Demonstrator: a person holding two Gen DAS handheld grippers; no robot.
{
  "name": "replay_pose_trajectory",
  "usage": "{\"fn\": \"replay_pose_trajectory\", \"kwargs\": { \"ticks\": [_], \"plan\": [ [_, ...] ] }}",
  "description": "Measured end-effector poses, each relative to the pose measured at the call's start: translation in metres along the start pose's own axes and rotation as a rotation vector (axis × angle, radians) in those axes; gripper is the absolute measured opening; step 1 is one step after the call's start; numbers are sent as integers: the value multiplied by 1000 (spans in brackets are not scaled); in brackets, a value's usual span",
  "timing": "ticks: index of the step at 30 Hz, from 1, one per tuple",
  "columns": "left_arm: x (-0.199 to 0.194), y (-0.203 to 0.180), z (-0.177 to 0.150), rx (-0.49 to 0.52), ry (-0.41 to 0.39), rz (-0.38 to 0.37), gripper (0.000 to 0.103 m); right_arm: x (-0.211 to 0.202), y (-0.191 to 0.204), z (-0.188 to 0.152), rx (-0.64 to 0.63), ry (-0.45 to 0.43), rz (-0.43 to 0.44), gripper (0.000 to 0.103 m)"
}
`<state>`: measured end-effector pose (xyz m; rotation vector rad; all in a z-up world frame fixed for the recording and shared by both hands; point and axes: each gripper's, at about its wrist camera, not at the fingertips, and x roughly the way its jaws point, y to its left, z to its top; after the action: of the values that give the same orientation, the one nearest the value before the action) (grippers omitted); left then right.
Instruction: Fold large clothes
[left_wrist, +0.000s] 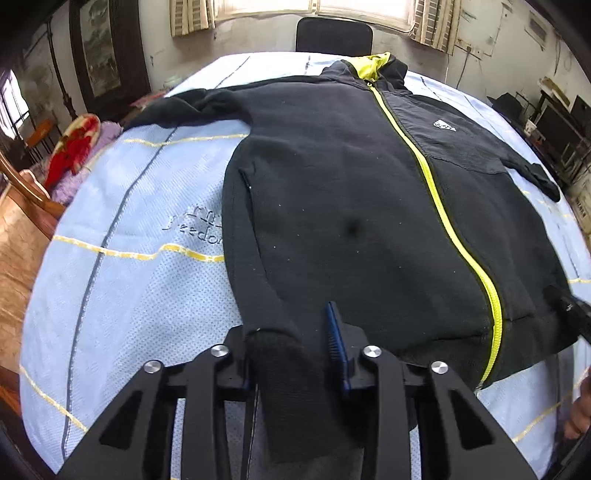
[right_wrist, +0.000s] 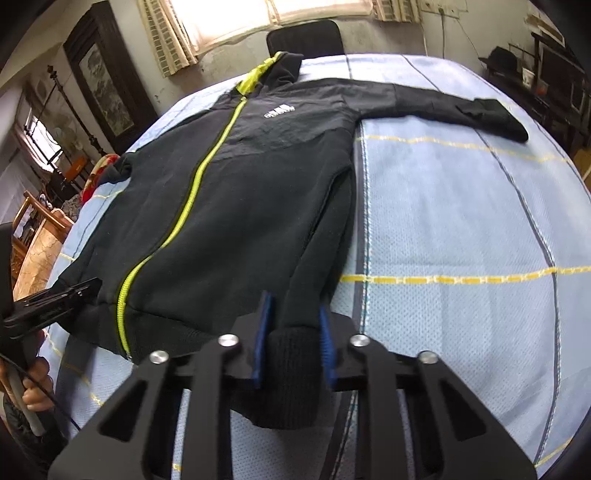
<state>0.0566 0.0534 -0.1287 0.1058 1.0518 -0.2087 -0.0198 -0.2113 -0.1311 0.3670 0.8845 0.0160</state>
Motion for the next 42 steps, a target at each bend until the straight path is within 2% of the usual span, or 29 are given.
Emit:
{"fn": "replay_pose_trajectory", "kwargs": {
  "ticks": [9,12,14,15,19,21,23,26,27,29,30,31,32,34,38,42],
  "plan": [
    [-2,7,-4,-7,-1,-24,30,5,-7,-4,9,37,-12,16],
    [-2,5,-5,-2,-14,-1,36,5,-10,-5,18,43,-3,16],
    [-1,3,-6,5,-22,23,45,3,-11,-6,21,46,-2,16],
    [-1,3,-7,5,-28,45,53,3,-11,-6,22,46,-3,16],
    [0,10,-6,-14,-29,58,65,2,-12,-8,23,52,-6,16],
    [2,13,-5,-26,-24,55,68,2,-11,-8,16,57,-13,18],
    [2,14,-5,-28,-22,54,68,2,-9,-8,7,61,-29,25],
    [2,14,-3,-9,-16,55,68,2,-4,-5,-14,69,-42,28],
    [2,14,-2,-1,-12,53,68,2,-2,-4,-24,74,-39,28],
    [3,14,0,16,0,17,56,5,-2,-3,-28,81,-42,24],
    [2,14,0,21,8,-37,37,5,-3,-4,-28,76,-40,22],
    [1,13,-1,24,13,-70,28,4,-4,-4,-28,72,-36,19],
    [-1,11,-1,29,6,-65,19,2,-5,-5,-24,66,-31,16],
    [-6,8,-1,42,-12,-50,15,-2,-8,-5,-10,53,-12,14],
    [-28,10,6,22,-56,-82,13,-22,-6,1,-2,7,28,12],
    [-57,1,10,50,-117,-78,13,-44,-5,6,-2,-25,57,12]
  ]
}}
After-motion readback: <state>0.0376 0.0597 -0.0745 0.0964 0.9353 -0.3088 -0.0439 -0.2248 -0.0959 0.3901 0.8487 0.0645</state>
